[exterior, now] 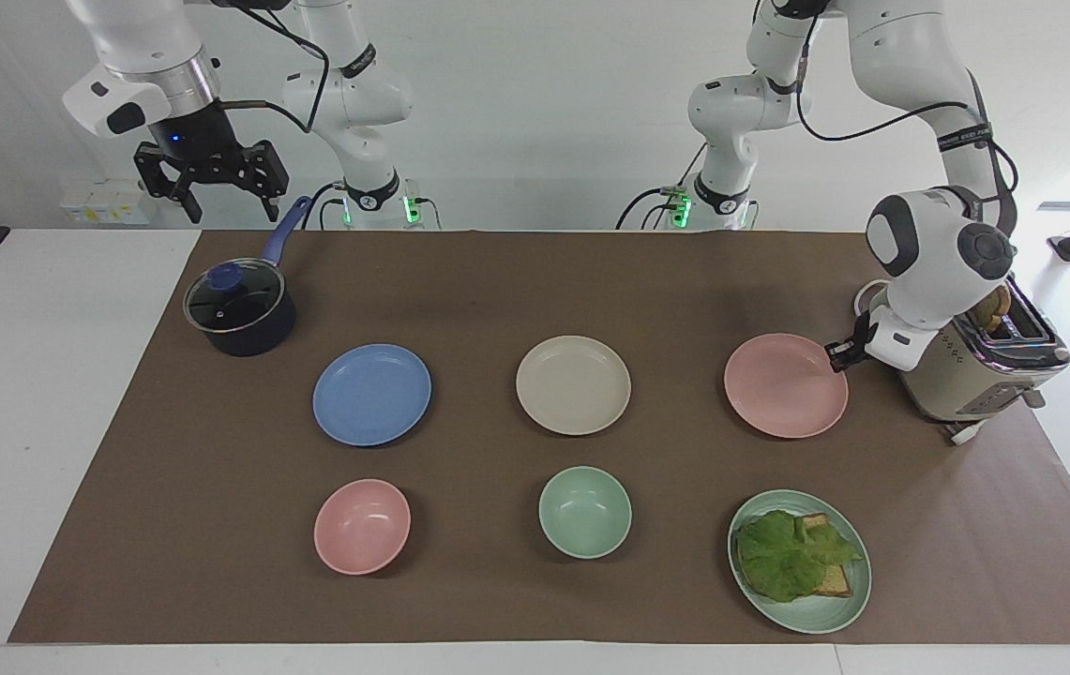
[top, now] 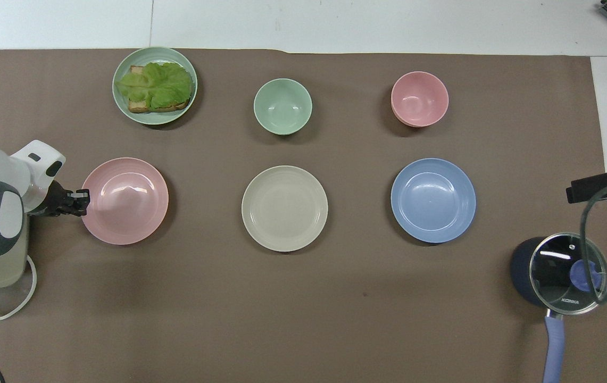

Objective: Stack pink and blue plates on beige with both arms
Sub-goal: 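Grasp the rim of the pink plate with the left gripper, then carry the pink plate onto the beige plate with the left gripper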

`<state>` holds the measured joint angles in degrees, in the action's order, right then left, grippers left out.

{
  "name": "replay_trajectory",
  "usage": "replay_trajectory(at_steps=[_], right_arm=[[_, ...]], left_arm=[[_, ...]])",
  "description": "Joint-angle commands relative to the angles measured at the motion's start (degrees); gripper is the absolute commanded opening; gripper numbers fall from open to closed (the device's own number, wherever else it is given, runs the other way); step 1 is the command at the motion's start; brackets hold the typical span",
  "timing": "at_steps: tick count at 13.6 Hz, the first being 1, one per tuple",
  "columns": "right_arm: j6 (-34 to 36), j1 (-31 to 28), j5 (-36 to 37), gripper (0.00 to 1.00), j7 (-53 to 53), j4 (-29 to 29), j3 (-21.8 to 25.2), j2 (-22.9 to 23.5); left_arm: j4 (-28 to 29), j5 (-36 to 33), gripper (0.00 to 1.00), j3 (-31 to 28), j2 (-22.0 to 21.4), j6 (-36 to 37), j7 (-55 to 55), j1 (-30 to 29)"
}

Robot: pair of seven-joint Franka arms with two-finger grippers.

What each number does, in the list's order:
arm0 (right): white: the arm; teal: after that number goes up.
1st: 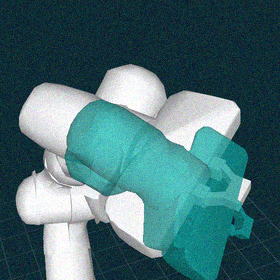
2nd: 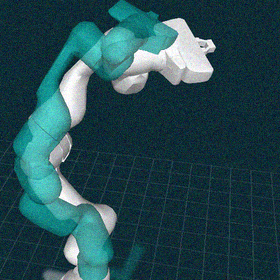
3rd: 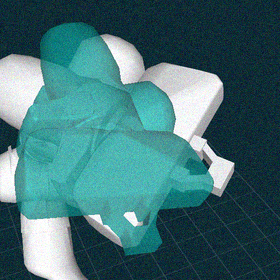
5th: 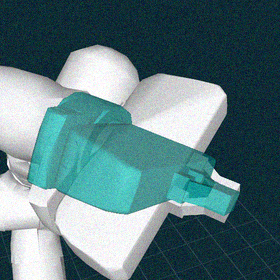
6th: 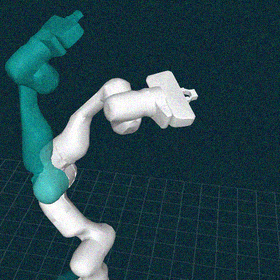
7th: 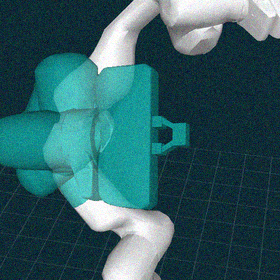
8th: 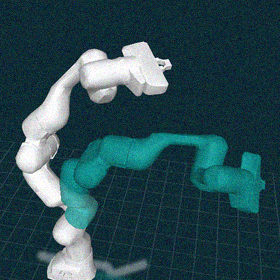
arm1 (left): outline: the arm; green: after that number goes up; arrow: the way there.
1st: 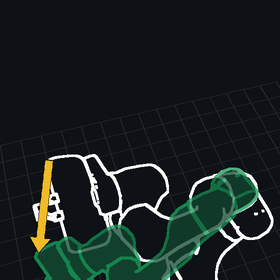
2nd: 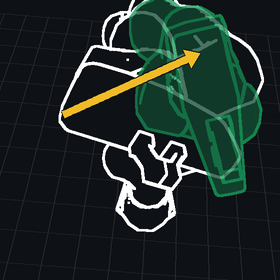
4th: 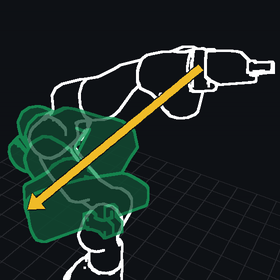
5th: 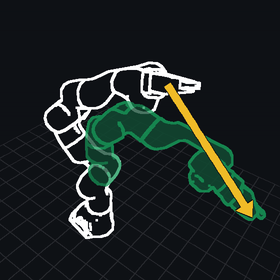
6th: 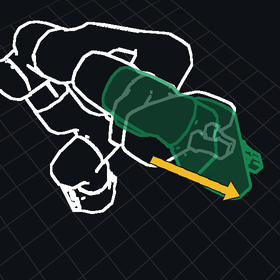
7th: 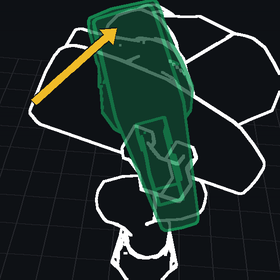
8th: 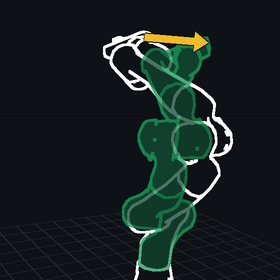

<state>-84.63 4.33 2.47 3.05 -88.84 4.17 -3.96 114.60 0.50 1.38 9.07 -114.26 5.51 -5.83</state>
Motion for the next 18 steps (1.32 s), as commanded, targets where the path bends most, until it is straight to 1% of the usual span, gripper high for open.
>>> replay_trajectory(at_steps=[1, 3, 5, 9, 13, 15, 18], right_arm=[[-1.8, -0.3, -1.1, 1.00, 0.9, -2.0, 0.1, -1.4], [-1.7, -0.2, -1.1, 1.00, 0.9, -2.0, 0.1, -1.5], [-1.8, -0.3, -1.1, 1.00, 0.9, -2.1, 0.1, -1.5], [-1.9, -0.3, -1.1, 1.00, 0.9, -2.1, 0.1, -1.5], [-1.9, -0.2, -1.2, 1.00, 0.9, -2.2, 0.1, -1.5], [-1.9, -0.3, -1.2, 1.00, 0.9, -2.2, 0.1, -1.5], [-1.9, -0.3, -1.2, 1.00, 0.9, -2.2, 0.1, -1.5]], left_arm=[[-5.8, 4.0, 0.00, 0.3, -1.5, 7.8, 0.4, -0.5], [-6.5, 9.7, 0.00, 0.3, -2.8, 8.8, 0.5, -0.1], [-6.3, 12.8, 0.00, 1.5, -3.4, 8.8, 1.8, 1.4], [-5.8, 15.1, 0.00, 2.5, -3.7, 5.6, 13.5, 10.9], [-4.5, 15.1, 0.00, 2.4, -3.7, 0.8, 24.0, 21.7], [-2.5, 15.1, 0.00, 2.4, -3.7, -3.0, 25.9, 24.7], [1.3, 15.1, 0.00, 2.4, -2.7, -9.2, 26.1, 26.7]])
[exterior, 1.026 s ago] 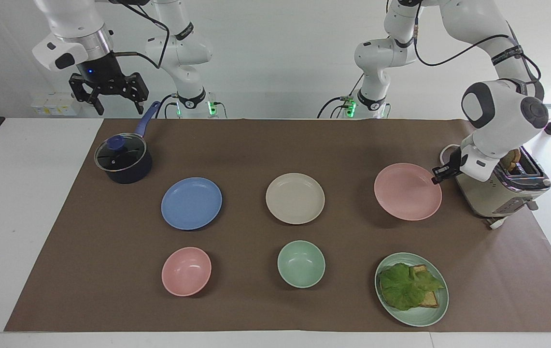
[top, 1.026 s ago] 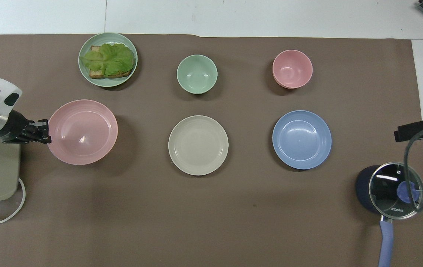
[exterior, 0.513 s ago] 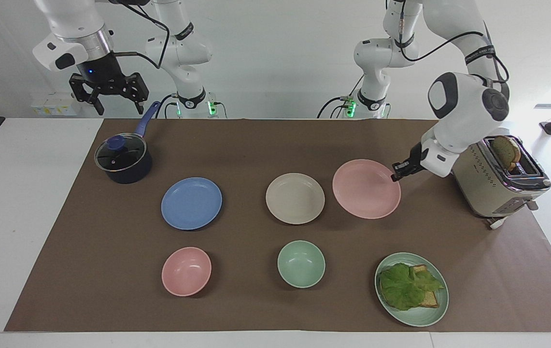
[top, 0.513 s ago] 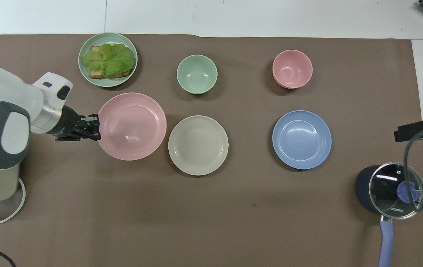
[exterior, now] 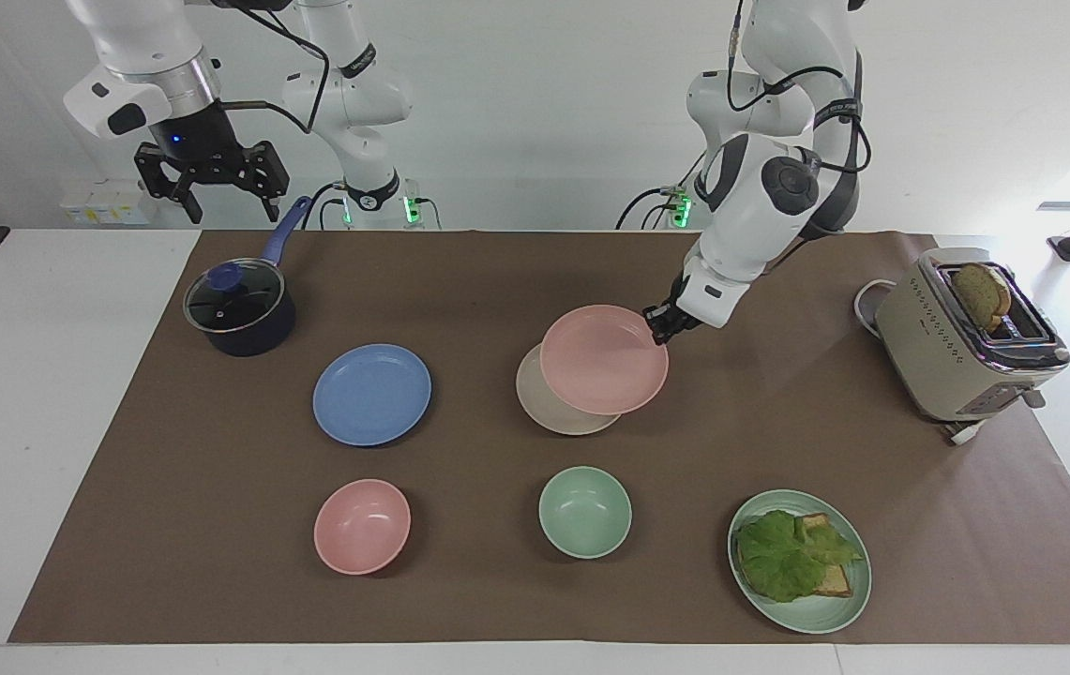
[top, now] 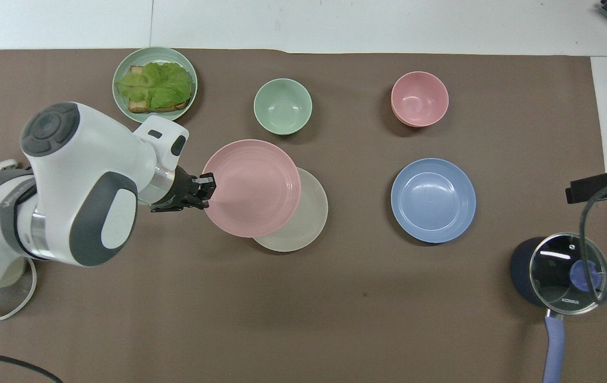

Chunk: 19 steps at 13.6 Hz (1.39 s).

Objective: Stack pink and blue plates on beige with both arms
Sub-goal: 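Carry the pink plate onto the beige plate with the left gripper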

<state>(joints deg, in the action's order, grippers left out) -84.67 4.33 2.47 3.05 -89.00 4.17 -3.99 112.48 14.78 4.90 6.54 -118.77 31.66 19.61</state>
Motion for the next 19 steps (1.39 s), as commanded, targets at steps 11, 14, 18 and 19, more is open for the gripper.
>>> replay_trajectory(at_steps=[11, 14, 18, 19], right_arm=[[-1.8, -0.3, -1.1, 1.00, 1.0, -2.4, 0.1, -1.5], [-1.4, -0.5, -1.1, 1.00, 1.3, -1.9, 0.6, -1.5], [-1.5, -0.2, -1.1, 1.00, 1.3, -2.3, 0.6, -1.7], [-1.7, -0.2, -1.2, 1.00, 1.3, -2.5, 0.6, -1.8]], left_arm=[[7.9, 0.8, 0.00, -1.1, 1.6, -11.3, -0.3, 4.5], [7.9, 0.8, 0.00, -1.1, 1.5, -11.7, -0.3, 5.1], [7.6, 0.8, 0.31, -1.1, 1.8, -11.8, -1.2, 4.9], [7.5, 0.8, 0.99, -1.1, 1.9, -11.9, -1.4, 4.9]])
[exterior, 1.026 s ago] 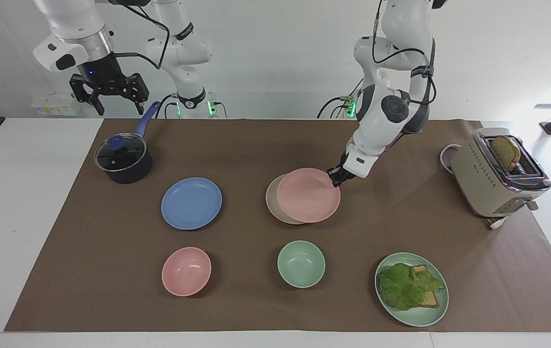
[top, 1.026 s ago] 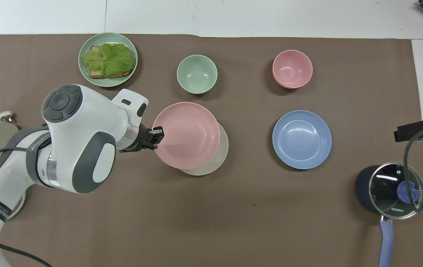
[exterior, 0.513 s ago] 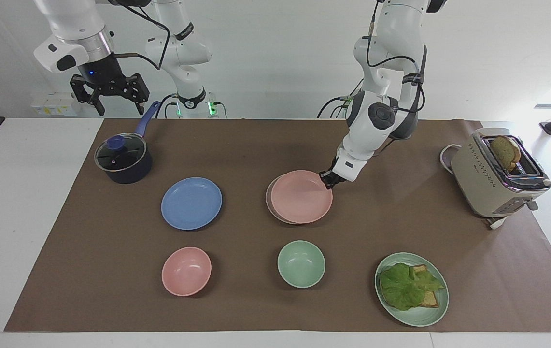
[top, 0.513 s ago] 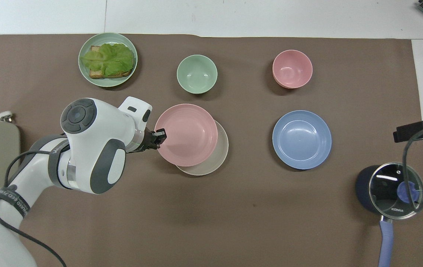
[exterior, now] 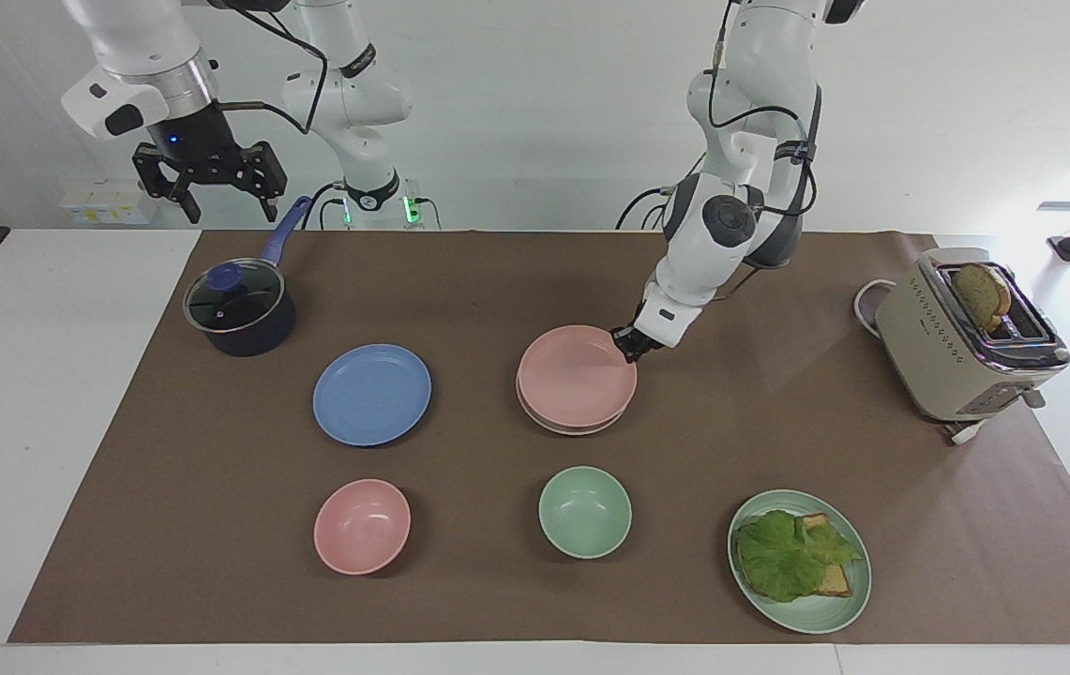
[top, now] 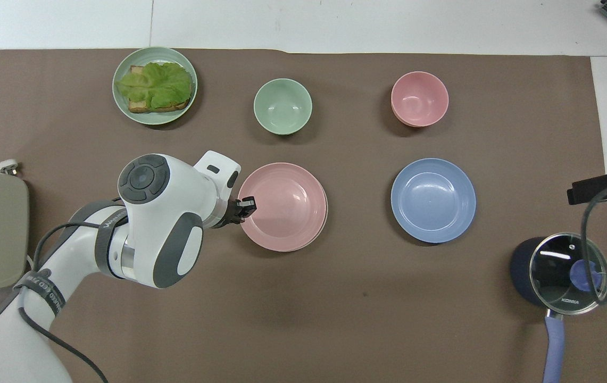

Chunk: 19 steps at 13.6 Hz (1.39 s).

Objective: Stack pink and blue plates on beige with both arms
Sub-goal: 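Carry the pink plate onto the beige plate with the left gripper, then release the pink plate and withdraw the left gripper to rest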

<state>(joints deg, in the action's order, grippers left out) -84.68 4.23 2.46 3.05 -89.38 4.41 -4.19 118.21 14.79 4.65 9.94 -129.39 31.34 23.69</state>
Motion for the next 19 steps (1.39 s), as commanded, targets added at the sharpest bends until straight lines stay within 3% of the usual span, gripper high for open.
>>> replay_trajectory(at_steps=[1, 6, 9, 13, 19], right_arm=[[-1.8, -0.1, -1.2, 1.00, 1.3, -2.6, 0.3, -1.7], [-6.9, 0.1, -1.3, 1.00, 1.3, -7.1, 0.3, -1.3], [-11.6, 0.3, -3.2, 1.00, 1.3, -11.9, 0.3, -1.3], [-19.3, 0.3, -3.3, 1.00, 1.4, -19.4, 0.3, 0.2], [-32.5, -0.2, -3.3, 1.00, 3.0, -28.3, 0.3, 5.2]], left_arm=[[1.8, 0.8, 1.00, -0.9, -1.5, -1.4, -1.2, 0.8], [-1.0, -0.5, 1.00, -1.2, -0.7, 0.1, -0.8, 0.1], [-2.7, -7.1, 1.00, -1.6, -1.1, 1.4, -1.1, -2.7], [-15.1, -8.5, 1.00, -1.6, -1.7, 18.9, -11.2, -11.6], [-26.9, -14.7, 1.00, -1.7, -3.3, 33.8, -25.3, -21.1]])
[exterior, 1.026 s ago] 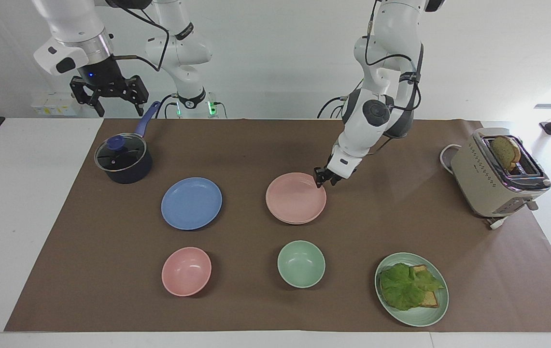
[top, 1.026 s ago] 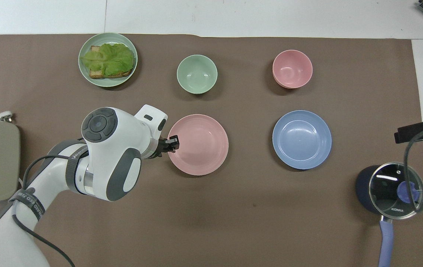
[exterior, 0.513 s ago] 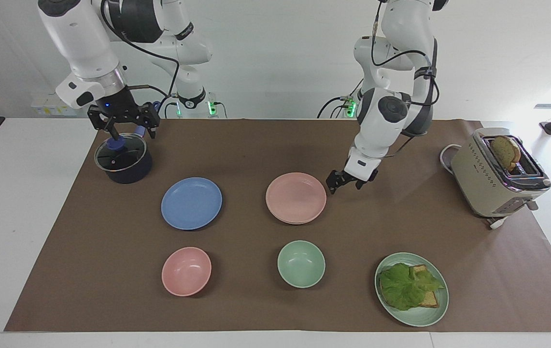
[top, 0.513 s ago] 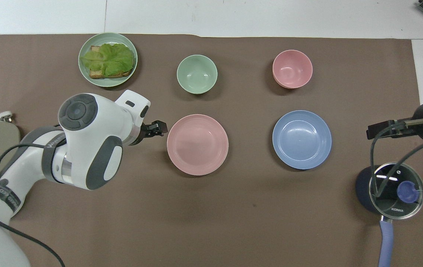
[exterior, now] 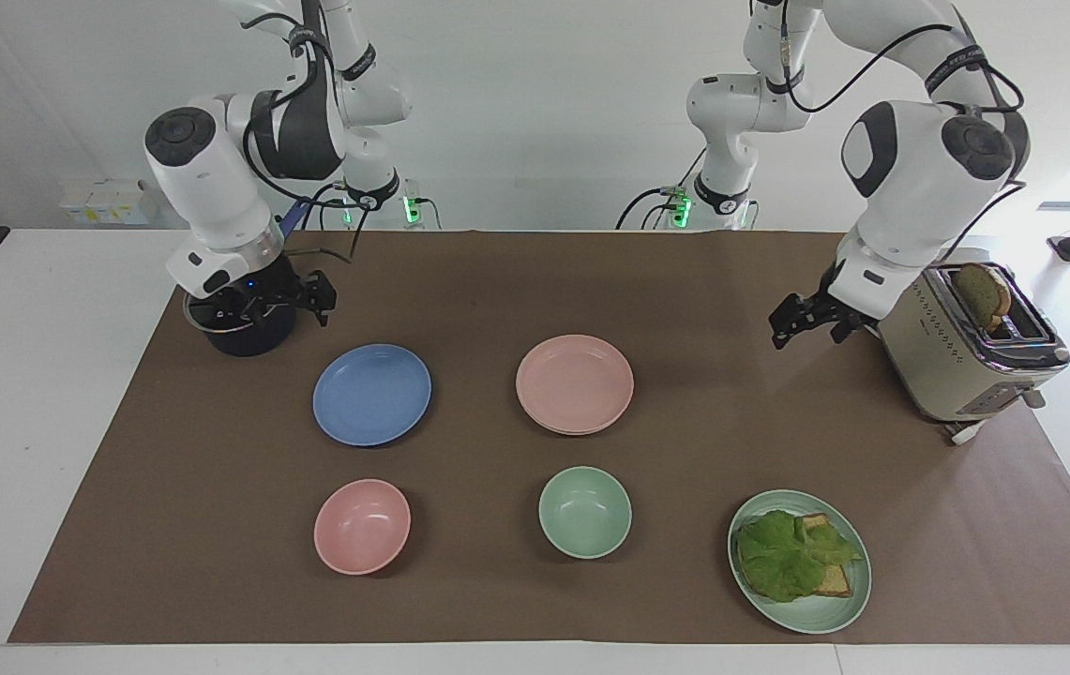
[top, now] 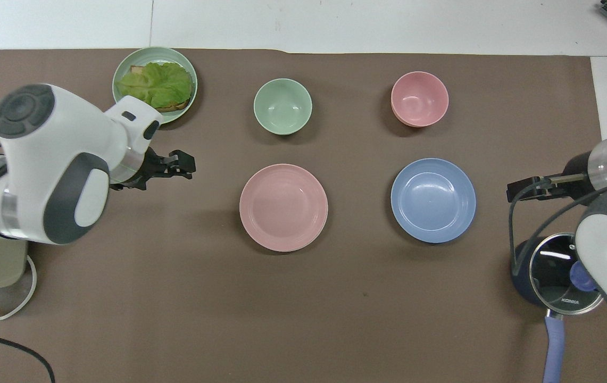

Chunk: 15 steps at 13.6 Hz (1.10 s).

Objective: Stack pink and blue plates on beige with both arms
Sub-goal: 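Release the pink plate and withdraw the left gripper to rest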

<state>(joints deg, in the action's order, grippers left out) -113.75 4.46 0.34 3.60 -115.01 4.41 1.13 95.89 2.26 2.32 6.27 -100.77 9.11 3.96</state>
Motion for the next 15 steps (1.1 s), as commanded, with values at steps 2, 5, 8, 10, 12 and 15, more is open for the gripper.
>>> replay_trajectory(at_steps=[2, 5, 8, 10, 12, 15], right_arm=[[-5.8, -0.9, -1.2, 1.00, 2.5, -4.0, 0.4, 2.5], [-12.6, -1.7, -1.2, 1.00, 2.5, -7.2, 0.3, 5.4], [-15.0, -1.3, -1.2, 1.00, 2.5, -7.2, 0.3, 8.5], [-16.4, -1.2, -2.0, 1.00, 2.6, -7.8, 0.2, 10.1], [-17.4, -1.2, -2.0, 1.00, 2.9, -8.3, 0.2, 10.3], [-17.6, -1.1, -4.6, 0.86, 2.8, -8.6, 0.2, 11.5]], left_arm=[[-7.5, -2.3, 1.00, 0.6, 0.1, 8.6, -9.0, -4.4], [-7.7, -2.2, 1.00, 0.6, -4.5, 8.9, -10.9, -4.9], [-7.6, -2.2, 1.00, 0.7, -6.3, 8.9, -10.8, -4.8], [-7.6, -2.0, 1.00, 0.7, -6.3, 8.6, -10.9, -4.8], [-7.6, -1.9, 1.00, 0.6, -6.4, 8.6, -10.6, -4.9], [-7.4, -1.9, 1.00, 0.6, -6.4, 9.1, -10.5, -4.9]])
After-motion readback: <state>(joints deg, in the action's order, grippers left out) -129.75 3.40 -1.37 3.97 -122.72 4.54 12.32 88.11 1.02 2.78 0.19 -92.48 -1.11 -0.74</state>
